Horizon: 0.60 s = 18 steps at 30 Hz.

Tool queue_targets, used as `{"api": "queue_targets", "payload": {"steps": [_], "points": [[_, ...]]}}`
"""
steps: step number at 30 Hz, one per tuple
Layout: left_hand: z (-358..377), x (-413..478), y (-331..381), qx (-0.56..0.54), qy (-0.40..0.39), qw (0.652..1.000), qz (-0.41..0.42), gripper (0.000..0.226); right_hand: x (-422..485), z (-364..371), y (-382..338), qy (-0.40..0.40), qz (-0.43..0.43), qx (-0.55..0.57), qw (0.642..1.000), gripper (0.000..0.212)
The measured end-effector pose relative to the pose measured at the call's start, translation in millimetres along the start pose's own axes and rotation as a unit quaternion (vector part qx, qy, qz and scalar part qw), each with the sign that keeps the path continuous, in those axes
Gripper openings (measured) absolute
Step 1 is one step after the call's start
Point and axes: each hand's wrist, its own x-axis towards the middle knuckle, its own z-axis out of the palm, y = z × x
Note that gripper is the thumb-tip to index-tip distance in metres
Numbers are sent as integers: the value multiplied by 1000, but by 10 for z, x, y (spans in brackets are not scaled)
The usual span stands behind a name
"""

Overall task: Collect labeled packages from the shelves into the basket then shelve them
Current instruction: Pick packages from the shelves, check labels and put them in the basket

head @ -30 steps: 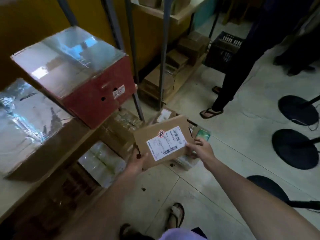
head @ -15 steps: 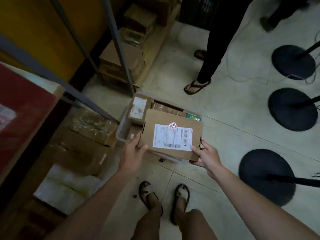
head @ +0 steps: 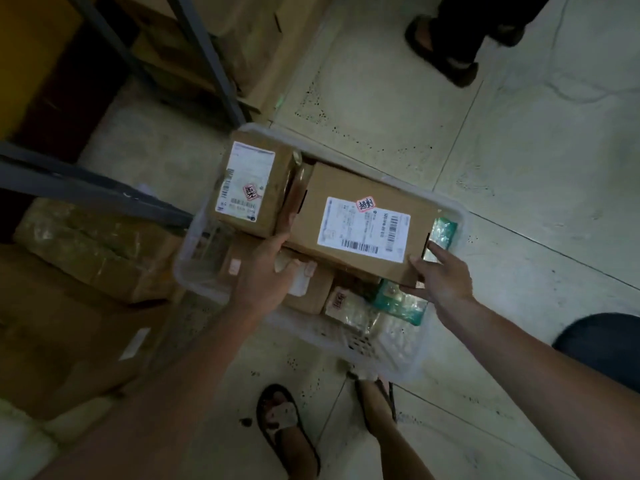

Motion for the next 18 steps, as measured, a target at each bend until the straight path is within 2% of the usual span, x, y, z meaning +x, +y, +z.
{"api": "queue_targets", "payload": {"steps": [4,8,11,13,18], "points": [[174,184,-145,86,-4,996,-5,51,360,352,58,41,-10,-42,998,46],[252,292,-222,127,-44,991,10,56,517,609,32,95,-15,-106,990,13],[277,270,-157,89,-52,995,-18,53,532,610,-33,77,-31,-227,970,29],[268,173,-67,60,-51,997,-19,50,472,536,-102,55,-50,-285,956,32],[54,-186,116,82,3,996,-30,48,107,362,-401,7,-124,-249,960,3]]}}
